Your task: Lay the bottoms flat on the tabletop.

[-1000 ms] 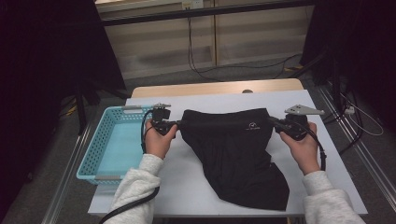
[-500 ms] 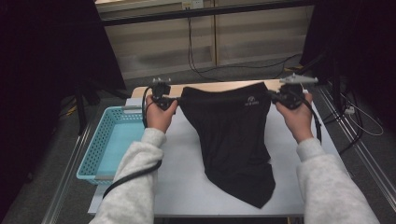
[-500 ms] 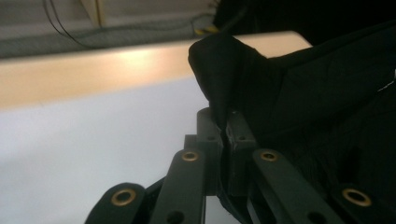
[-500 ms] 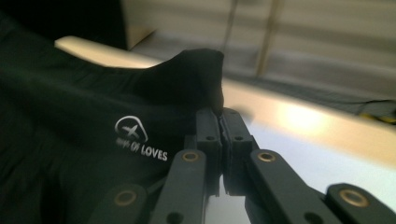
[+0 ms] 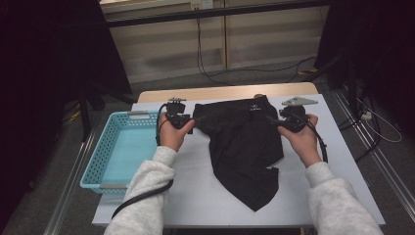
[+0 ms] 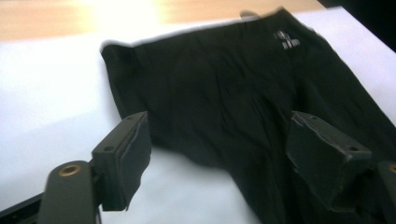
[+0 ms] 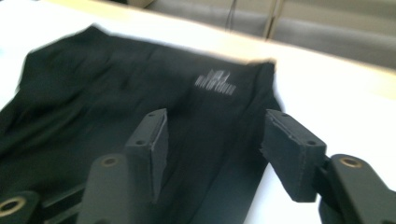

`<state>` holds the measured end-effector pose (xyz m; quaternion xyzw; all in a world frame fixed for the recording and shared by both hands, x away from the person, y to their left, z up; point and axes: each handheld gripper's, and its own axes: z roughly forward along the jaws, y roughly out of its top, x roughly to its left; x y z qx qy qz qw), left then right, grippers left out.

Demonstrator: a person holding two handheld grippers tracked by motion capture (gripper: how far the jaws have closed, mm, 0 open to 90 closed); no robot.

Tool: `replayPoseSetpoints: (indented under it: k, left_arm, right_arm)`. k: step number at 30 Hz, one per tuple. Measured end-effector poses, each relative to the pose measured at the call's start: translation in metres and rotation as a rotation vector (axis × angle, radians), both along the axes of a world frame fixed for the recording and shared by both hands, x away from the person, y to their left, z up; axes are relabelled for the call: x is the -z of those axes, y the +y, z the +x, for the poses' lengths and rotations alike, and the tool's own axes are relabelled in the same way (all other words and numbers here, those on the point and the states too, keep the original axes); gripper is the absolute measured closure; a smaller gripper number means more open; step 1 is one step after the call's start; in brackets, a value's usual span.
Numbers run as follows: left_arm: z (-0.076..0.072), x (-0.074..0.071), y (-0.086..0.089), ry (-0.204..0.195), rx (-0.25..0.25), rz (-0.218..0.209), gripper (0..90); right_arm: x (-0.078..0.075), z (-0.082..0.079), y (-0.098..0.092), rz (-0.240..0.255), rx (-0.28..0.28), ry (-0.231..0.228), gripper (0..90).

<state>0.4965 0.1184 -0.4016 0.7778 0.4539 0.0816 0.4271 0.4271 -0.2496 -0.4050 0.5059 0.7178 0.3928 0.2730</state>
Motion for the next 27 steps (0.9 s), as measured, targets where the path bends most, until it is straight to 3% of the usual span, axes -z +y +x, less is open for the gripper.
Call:
replayPoseSetpoints:
  k: [5, 15, 18, 21, 24, 27]
  left_arm:
    - [-0.026, 0.012, 0.001, 0.005, 0.047, 0.032, 20.0]
    - [-0.066, 0.028, -0.001, 0.002, 0.109, 0.045, 18.1]
    - [-0.074, 0.030, -0.002, -0.007, 0.129, 0.055, 17.8]
    - [-0.081, 0.035, -0.003, -0.006, 0.145, 0.055, 17.4]
    - [-0.085, 0.042, -0.004, 0.001, 0.145, 0.030, 16.9]
    - [-0.085, 0.045, -0.005, 0.000, 0.147, 0.047, 18.1]
  right_arm:
    - [0.019, -0.032, 0.000, 0.007, -0.037, 0.054, 35.6]
    - [0.036, -0.086, 0.001, -0.011, -0.075, 0.029, 33.3]
    - [0.044, -0.094, -0.001, 0.003, -0.073, 0.029, 33.3]
    - [0.049, -0.095, -0.002, -0.022, -0.069, 0.069, 33.8]
    - [0.049, -0.095, -0.002, -0.013, -0.071, 0.059, 33.8]
    - [0.050, -0.094, -0.001, -0.023, -0.062, 0.059, 34.1]
